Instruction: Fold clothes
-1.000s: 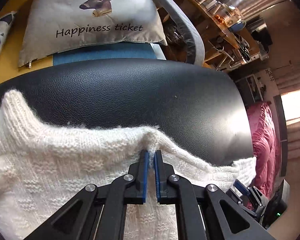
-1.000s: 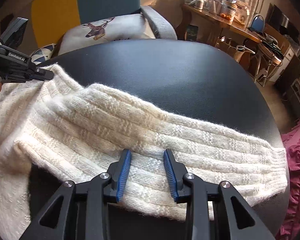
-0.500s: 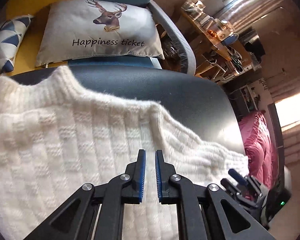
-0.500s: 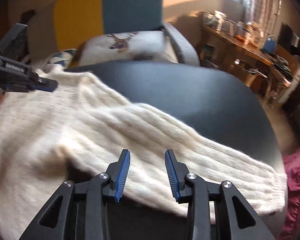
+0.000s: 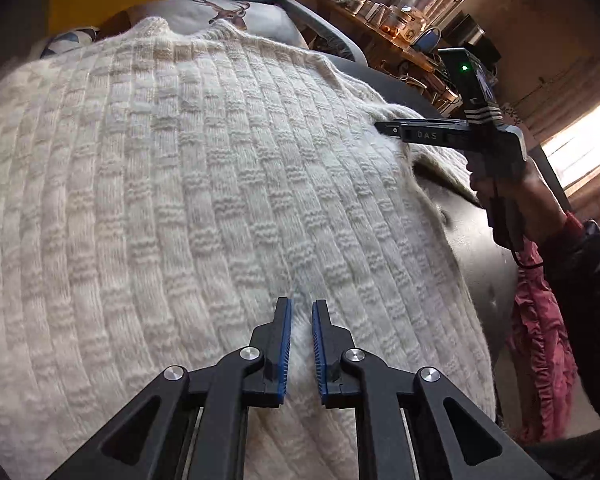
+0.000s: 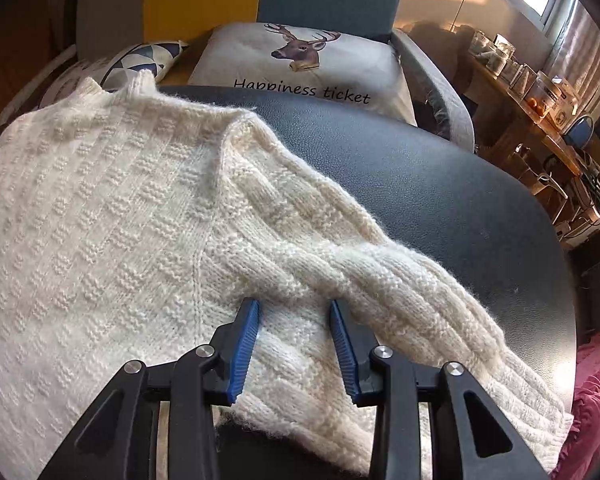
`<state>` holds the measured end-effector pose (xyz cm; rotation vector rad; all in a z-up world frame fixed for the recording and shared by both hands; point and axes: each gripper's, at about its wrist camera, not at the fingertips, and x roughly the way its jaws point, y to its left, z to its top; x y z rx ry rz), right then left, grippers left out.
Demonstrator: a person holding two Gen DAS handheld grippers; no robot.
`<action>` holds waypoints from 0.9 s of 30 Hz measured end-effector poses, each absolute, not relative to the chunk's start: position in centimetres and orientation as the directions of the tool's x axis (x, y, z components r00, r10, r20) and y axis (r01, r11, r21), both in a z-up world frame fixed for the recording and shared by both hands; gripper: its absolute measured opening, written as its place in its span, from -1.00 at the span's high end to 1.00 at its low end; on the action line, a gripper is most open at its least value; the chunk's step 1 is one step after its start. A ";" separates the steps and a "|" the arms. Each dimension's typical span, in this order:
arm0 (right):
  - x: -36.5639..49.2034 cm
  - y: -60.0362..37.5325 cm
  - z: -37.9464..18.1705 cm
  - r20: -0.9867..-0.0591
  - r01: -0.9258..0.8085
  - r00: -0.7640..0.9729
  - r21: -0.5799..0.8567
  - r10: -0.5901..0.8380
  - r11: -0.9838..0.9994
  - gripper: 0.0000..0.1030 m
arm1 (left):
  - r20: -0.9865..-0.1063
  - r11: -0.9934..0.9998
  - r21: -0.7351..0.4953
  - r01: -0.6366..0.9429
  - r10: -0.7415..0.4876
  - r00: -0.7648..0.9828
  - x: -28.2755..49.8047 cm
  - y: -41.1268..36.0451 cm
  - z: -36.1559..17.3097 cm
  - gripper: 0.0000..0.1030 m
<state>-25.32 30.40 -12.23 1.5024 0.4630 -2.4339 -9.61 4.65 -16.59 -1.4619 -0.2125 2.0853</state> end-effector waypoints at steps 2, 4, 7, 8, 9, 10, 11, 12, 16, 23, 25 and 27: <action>-25.2 30.1 -12.3 -0.891 0.378 -0.453 -0.165 -0.027 -0.911 0.29 | -0.786 -0.808 -0.495 -0.321 0.573 -0.231 -9.3 4.0 -17.1 0.79; -25.2 29.9 -12.3 -0.893 0.379 -0.449 -0.174 -0.016 -0.909 0.27 | -0.762 -0.792 -0.550 -0.263 0.605 -0.229 -9.4 3.3 -17.3 0.79; -25.1 29.0 -11.2 -0.883 0.347 -0.463 -0.254 0.070 -0.903 0.25 | -0.751 -0.792 -0.564 -0.233 0.610 -0.254 -9.6 2.6 -16.7 0.79; -24.5 28.2 -10.5 -0.880 0.355 -0.472 -0.243 0.052 -0.903 0.24 | -0.747 -0.795 -0.561 -0.233 0.607 -0.272 -9.6 2.1 -16.2 0.79; -23.6 27.3 -9.7 -0.880 0.384 -0.475 -0.191 -0.016 -0.904 0.24 | -0.743 -0.797 -0.557 -0.233 0.604 -0.289 -9.6 1.7 -15.8 0.79; -22.8 26.4 -8.9 -0.876 0.413 -0.475 -0.138 -0.083 -0.900 0.25 | -0.739 -0.799 -0.554 -0.232 0.601 -0.306 -9.6 1.2 -15.3 0.79; -21.9 25.4 -8.1 -0.868 0.442 -0.473 -0.086 -0.150 -0.893 0.24 | -0.734 -0.802 -0.551 -0.232 0.597 -0.323 -9.6 0.8 -14.8 0.78; -21.2 24.4 -7.8 -0.865 0.463 -0.465 -0.058 -0.187 -0.884 0.24 | -0.746 -0.819 -0.534 -0.210 0.573 -0.340 -9.8 -0.1 -14.8 0.78; -19.5 20.4 -10.2 -0.896 0.515 -0.391 -0.021 -0.213 -0.857 0.24 | -0.764 -0.851 -0.515 -0.102 0.510 -0.395 -10.6 -4.9 -14.9 0.75; -20.9 17.0 -10.2 -0.880 0.533 -0.333 0.122 -0.340 -0.837 0.24 | -0.738 -0.901 -0.427 -0.073 0.394 -0.547 -16.8 -12.1 -10.5 0.59; -23.0 16.8 -9.3 -0.866 0.533 -0.329 0.160 -0.378 -0.831 0.24 | -0.732 -0.924 -0.353 -0.145 0.369 -0.572 -20.1 -11.6 -9.3 0.51; -25.0 16.8 -8.4 -0.854 0.547 -0.325 0.180 -0.406 -0.818 0.24 | -0.743 -0.931 -0.272 -0.244 0.365 -0.561 -23.7 -10.0 -9.0 0.49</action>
